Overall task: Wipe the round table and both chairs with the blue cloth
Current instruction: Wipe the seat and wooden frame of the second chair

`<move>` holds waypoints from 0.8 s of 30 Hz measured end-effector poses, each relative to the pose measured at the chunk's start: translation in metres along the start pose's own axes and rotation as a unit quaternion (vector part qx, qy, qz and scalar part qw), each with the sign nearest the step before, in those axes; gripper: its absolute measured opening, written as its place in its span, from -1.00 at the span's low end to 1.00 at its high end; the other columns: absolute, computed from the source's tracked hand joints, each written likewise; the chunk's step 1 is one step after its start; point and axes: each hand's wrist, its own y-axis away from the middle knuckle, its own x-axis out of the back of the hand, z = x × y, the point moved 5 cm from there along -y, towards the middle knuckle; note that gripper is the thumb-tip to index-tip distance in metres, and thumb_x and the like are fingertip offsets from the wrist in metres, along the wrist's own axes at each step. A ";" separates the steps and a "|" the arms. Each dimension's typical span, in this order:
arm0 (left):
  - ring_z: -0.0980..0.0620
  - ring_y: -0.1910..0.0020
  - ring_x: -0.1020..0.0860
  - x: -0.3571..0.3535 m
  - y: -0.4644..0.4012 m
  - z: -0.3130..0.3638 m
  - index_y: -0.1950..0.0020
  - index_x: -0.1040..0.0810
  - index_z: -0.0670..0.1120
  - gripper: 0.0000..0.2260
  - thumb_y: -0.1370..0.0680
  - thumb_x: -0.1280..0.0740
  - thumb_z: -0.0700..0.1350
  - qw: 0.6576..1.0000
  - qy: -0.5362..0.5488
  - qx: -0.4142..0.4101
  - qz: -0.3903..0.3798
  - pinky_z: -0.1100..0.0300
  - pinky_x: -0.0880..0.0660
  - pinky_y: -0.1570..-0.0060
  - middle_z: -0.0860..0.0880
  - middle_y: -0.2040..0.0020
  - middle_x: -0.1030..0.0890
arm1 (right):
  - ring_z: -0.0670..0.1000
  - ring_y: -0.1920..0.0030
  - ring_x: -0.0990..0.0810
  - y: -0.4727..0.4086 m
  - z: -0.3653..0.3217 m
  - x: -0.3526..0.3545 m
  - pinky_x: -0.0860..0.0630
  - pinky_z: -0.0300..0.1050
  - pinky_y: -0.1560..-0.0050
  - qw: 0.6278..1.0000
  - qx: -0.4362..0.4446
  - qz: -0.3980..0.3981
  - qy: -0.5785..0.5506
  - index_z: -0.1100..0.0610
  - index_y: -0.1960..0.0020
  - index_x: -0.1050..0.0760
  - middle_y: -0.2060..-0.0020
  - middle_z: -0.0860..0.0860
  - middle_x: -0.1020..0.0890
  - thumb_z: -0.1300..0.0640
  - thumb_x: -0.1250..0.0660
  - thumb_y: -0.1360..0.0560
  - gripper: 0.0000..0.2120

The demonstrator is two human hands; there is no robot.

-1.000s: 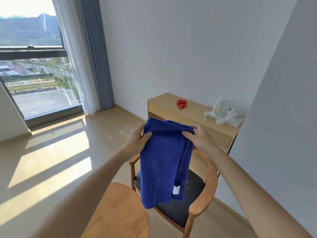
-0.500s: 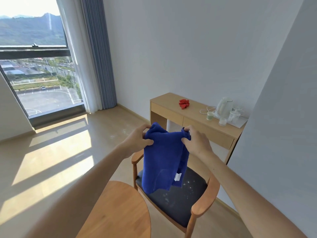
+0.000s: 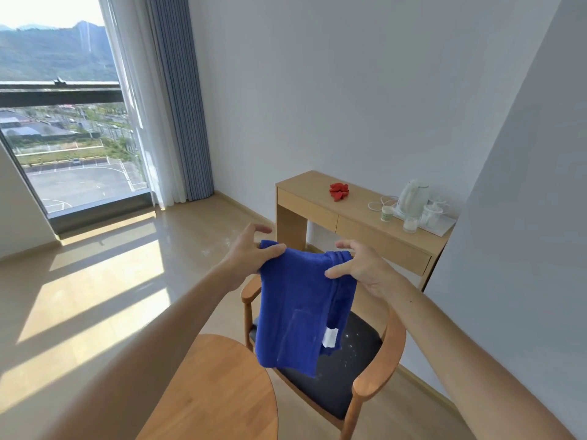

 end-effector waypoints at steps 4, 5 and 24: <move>0.02 0.16 -0.59 -0.008 0.007 0.005 -0.33 -0.31 0.00 -0.42 -0.43 -0.35 -0.44 0.994 0.014 -0.006 -0.104 0.26 -0.54 0.18 -0.15 0.05 -0.62 | 0.07 -0.18 -0.53 0.001 -0.003 0.003 -0.51 0.04 -0.19 0.992 0.037 0.067 0.101 0.08 -0.33 -0.44 -0.23 0.05 -0.53 0.15 -0.50 -0.40 -0.47; 0.05 0.18 -0.58 -0.007 0.007 0.006 -0.32 -0.33 0.00 -0.46 -0.45 -0.34 -0.42 0.995 -0.021 -0.020 -0.098 0.30 -0.52 0.20 -0.12 0.07 -0.63 | 0.06 -0.15 -0.53 0.004 -0.006 0.003 -0.52 -0.02 -0.12 0.987 0.049 0.082 0.130 0.09 -0.31 -0.44 -0.19 0.03 -0.55 0.13 -0.47 -0.44 -0.53; -0.01 0.10 -0.56 0.001 0.001 0.001 -0.16 -0.44 -0.04 -0.63 -0.44 -0.39 -0.36 0.989 -0.075 -0.016 -0.125 0.24 -0.50 0.12 -0.12 0.03 -0.62 | 0.03 0.01 -0.61 -0.008 0.006 0.010 -0.57 0.14 -0.09 0.987 0.025 0.059 0.151 -0.12 -0.13 -0.50 -0.02 -0.06 -0.61 -0.01 -0.44 -0.28 -0.58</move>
